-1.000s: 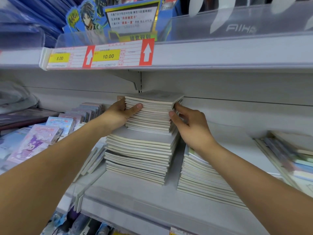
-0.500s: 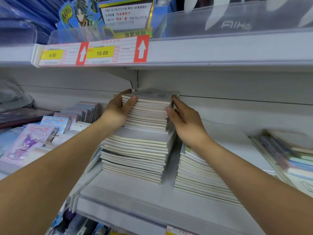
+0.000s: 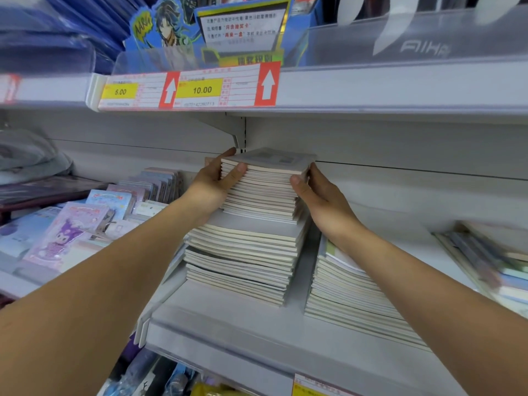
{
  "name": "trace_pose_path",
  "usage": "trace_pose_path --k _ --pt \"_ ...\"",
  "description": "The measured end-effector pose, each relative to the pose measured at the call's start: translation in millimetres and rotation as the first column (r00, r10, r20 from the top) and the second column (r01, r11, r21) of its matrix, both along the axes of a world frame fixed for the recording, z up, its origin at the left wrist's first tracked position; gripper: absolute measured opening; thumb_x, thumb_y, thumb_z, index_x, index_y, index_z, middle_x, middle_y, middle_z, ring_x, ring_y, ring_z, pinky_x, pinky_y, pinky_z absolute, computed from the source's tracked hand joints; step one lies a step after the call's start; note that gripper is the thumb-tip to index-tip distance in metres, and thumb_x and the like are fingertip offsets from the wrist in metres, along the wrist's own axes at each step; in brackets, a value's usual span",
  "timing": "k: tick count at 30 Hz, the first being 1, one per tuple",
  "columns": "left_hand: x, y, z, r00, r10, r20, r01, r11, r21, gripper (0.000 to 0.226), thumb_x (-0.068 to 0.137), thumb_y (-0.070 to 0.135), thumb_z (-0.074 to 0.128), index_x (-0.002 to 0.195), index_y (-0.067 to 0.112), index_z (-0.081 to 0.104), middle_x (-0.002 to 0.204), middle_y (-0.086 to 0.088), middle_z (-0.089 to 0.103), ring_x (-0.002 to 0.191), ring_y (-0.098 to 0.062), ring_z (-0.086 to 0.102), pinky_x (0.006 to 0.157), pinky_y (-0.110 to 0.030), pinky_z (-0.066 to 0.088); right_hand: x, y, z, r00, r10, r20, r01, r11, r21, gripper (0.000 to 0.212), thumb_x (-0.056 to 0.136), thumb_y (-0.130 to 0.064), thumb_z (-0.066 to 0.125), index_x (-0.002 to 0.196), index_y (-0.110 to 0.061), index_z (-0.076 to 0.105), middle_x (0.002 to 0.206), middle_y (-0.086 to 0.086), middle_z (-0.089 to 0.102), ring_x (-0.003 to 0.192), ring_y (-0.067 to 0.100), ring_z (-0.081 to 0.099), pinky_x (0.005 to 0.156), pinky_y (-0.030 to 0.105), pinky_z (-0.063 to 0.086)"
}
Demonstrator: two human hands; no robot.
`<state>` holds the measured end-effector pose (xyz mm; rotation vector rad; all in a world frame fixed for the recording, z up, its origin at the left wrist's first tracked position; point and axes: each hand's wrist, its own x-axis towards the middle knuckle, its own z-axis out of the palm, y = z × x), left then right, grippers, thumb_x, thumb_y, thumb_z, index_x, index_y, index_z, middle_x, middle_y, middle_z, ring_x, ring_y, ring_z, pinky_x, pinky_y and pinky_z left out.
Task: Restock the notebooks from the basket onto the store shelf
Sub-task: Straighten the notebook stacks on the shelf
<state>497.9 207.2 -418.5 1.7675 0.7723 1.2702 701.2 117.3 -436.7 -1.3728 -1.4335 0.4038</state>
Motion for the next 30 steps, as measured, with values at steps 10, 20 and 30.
trace_pose_path --k 10,20,30 --pt "-0.8 7.4 -3.9 0.997 -0.070 0.045 0.071 0.997 -0.022 0.039 0.093 0.023 0.062 0.129 0.033 0.050 0.109 0.013 0.067 0.100 -0.002 0.064 0.077 -0.013 0.053 -3.6 5.8 4.3 0.998 0.008 -0.061 -0.011 0.999 -0.046 0.090 0.075 -0.084 0.035 0.154 -0.049 0.009 0.157 -0.016 0.034 0.142 0.012 0.036 0.106 0.024 0.025" --pt "1.3 3.4 -4.6 0.995 0.012 0.095 -0.013 1.000 0.000 0.031 0.090 0.022 0.067 0.120 0.025 0.059 0.104 0.010 0.069 0.093 -0.003 0.066 0.076 -0.016 0.055 8.5 13.4 -3.8 0.995 0.096 -0.005 -0.096 0.994 -0.056 0.110 0.061 -0.076 0.075 0.152 -0.047 0.020 0.142 -0.024 0.051 0.122 -0.001 0.055 0.104 0.027 0.045" --pt "-3.1 -1.6 -6.6 0.991 -0.031 -0.130 0.033 0.999 0.012 0.044 0.074 0.031 0.082 0.111 0.030 0.058 0.112 0.010 0.069 0.102 -0.004 0.064 0.091 -0.021 0.048 5.3 0.9 -4.5 0.993 0.114 0.033 -0.110 0.989 -0.095 0.071 0.077 -0.058 0.074 0.139 -0.035 0.049 0.120 -0.022 0.066 0.099 -0.005 0.065 0.087 0.018 0.053"
